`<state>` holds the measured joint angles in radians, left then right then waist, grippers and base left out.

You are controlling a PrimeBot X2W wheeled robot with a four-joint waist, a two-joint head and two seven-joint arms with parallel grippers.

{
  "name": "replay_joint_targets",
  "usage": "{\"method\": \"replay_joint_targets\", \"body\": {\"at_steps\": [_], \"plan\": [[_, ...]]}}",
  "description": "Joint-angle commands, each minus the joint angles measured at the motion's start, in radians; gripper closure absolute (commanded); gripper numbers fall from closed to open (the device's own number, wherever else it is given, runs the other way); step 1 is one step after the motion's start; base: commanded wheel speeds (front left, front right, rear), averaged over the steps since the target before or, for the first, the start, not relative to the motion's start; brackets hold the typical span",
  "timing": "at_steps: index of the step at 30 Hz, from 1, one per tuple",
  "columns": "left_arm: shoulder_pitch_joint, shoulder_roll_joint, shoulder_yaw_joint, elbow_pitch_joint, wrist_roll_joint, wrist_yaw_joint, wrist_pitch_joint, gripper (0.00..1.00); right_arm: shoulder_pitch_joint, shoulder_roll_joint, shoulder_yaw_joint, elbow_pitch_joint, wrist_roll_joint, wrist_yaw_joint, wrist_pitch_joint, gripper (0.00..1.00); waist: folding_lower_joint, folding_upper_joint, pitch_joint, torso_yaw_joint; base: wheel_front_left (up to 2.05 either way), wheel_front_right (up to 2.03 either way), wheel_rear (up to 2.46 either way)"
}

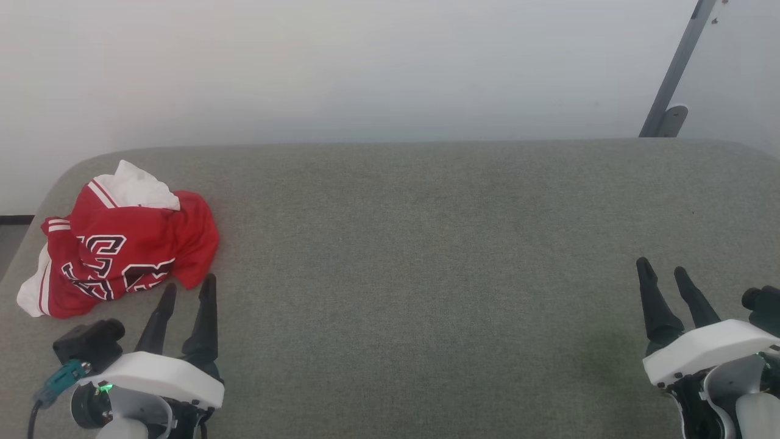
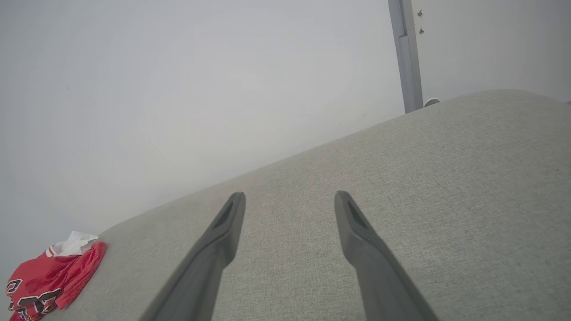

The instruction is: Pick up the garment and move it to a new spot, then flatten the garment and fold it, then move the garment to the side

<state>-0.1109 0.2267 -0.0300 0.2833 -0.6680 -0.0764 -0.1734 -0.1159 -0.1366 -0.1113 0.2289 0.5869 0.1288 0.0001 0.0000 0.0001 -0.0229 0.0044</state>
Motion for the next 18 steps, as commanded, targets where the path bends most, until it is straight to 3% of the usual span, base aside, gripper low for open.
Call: {"method": "replay_joint_targets", "body": {"at_steps": [1,18], "plan": [[-0.02,0.009,-0.002,-0.004,0.025,-0.008,-0.01,0.0,-0.002,-0.007,-0.001,-0.01,-0.02,0.003,-0.006,0.0,0.0,-0.0001,0.0,0.0,0.0,0.0,0.0],[-0.022,0.027,-0.016,0.017,0.148,-0.018,-0.049,0.0,-0.014,-0.021,0.003,-0.009,-0.165,0.003,-0.03,0.0,0.0,-0.0001,-0.008,0.001,0.0,0.0,0.0]]}}
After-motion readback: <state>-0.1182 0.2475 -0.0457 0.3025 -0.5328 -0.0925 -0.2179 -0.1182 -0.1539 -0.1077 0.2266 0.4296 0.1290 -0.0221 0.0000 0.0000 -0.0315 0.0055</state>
